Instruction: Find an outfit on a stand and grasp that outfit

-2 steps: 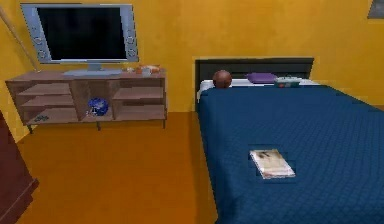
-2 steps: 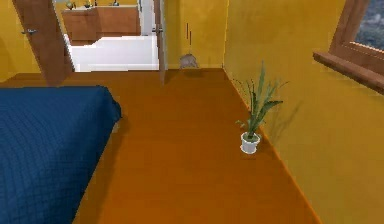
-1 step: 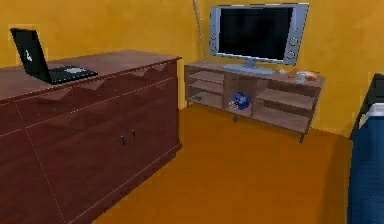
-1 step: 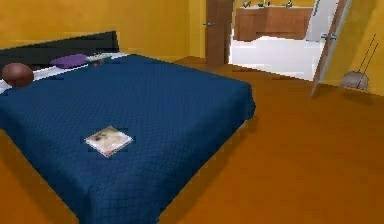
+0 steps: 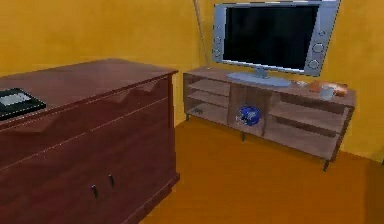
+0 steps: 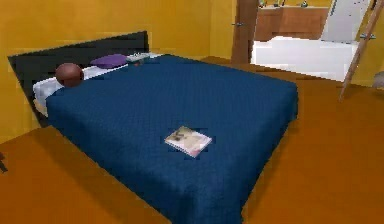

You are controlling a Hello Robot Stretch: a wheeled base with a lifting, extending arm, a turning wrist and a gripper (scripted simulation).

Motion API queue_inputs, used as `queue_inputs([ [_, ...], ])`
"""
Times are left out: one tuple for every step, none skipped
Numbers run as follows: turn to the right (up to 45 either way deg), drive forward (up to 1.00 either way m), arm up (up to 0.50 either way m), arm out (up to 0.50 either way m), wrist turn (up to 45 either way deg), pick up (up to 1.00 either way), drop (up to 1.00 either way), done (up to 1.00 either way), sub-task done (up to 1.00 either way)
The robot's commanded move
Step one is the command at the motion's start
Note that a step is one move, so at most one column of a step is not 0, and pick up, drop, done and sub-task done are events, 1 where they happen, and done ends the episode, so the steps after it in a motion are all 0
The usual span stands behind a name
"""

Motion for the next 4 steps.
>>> queue_inputs([
  [39.0, 0.0, 0.0, 0.0, 0.0, 0.0, 0.0, 0.0, 0.0],
  [0.0, 1.0, 0.0, 0.0, 0.0, 0.0, 0.0, 0.0, 0.0],
  [3.0, 0.0, 0.0, 0.0, 0.0, 0.0, 0.0, 0.0, 0.0],
  [0.0, 0.4, 0.0, 0.0, 0.0, 0.0, 0.0, 0.0, 0.0],
])
